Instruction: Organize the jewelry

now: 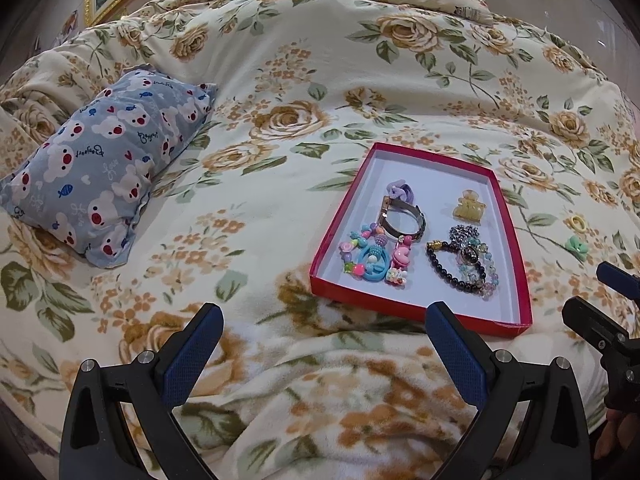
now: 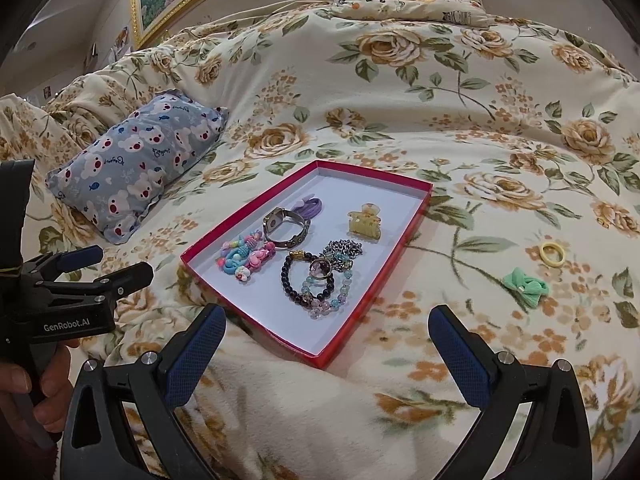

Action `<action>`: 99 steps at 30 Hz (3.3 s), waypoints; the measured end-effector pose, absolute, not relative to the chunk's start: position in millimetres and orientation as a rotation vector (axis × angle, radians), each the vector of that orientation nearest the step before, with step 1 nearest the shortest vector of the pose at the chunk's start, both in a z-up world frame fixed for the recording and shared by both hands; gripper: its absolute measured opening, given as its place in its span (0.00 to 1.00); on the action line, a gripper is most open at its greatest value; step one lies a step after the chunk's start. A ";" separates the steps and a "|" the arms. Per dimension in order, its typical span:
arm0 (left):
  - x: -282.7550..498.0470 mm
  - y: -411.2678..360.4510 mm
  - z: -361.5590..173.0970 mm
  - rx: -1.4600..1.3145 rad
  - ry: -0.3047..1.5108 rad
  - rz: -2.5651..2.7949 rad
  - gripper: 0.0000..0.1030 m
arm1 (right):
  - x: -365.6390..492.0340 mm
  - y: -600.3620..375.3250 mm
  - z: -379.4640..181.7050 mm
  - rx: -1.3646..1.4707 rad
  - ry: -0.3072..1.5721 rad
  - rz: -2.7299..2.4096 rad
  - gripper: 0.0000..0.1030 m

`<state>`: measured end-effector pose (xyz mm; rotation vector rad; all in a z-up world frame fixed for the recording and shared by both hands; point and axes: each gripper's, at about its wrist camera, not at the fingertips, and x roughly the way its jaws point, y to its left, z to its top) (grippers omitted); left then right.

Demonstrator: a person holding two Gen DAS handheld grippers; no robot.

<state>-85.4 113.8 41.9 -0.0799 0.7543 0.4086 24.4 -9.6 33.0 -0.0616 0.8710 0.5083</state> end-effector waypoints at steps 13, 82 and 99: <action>-88.9 113.8 43.0 -0.075 0.743 0.410 0.99 | 23.3 -11.1 38.2 -0.049 0.839 0.517 0.99; -84.8 116.7 31.5 -0.070 0.755 0.383 0.99 | 20.5 -2.2 36.2 -0.062 0.851 0.536 0.99; -82.5 118.0 29.5 -0.067 0.753 0.387 0.99 | 21.5 -2.0 34.1 -0.060 0.853 0.539 0.99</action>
